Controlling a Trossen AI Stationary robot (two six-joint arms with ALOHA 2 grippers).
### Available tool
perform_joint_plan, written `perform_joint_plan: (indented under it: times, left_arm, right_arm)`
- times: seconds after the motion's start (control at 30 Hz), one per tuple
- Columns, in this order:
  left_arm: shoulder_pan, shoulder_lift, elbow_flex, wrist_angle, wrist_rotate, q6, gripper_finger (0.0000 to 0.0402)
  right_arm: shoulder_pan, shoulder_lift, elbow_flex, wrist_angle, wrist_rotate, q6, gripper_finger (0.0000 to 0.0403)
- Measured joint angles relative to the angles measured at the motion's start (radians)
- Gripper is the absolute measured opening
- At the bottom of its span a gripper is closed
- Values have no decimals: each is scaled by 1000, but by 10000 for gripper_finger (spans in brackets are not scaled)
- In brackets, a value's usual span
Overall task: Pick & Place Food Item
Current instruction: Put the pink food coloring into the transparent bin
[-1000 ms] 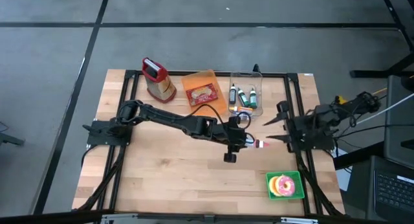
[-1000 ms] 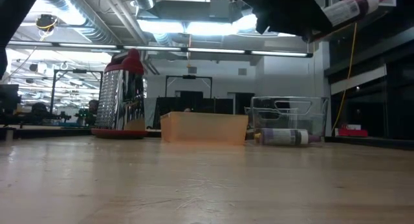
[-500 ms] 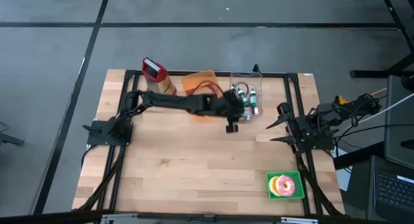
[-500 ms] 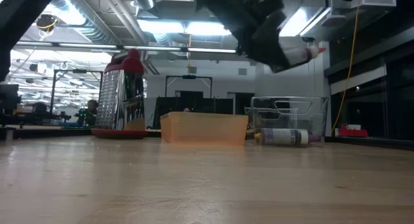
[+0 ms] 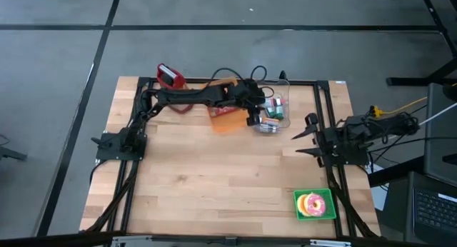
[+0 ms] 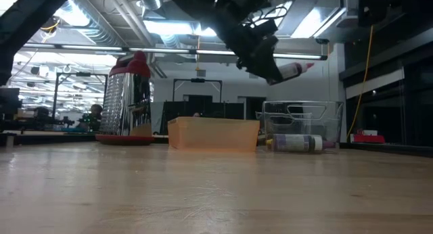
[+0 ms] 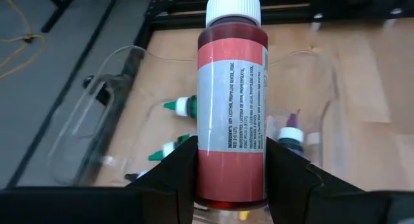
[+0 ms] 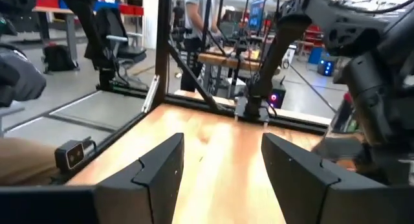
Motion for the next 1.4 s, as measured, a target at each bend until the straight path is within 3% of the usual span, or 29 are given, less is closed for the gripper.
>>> perform_joint_plan:
  times: [0.4, 0.97, 1.4]
  left_arm:
    - [39, 62, 0, -15, 49, 4, 134]
    - [60, 88, -1, -21, 78, 14, 134]
    - [58, 136, 0, -32, 84, 27, 134]
  right_arm:
    - [-61, -287, -127, -99, -16, 31, 210]
    - [-136, -286, -280, -81, -12, 82, 210]
    - [-148, -286, -283, -70, -51, 79, 210]
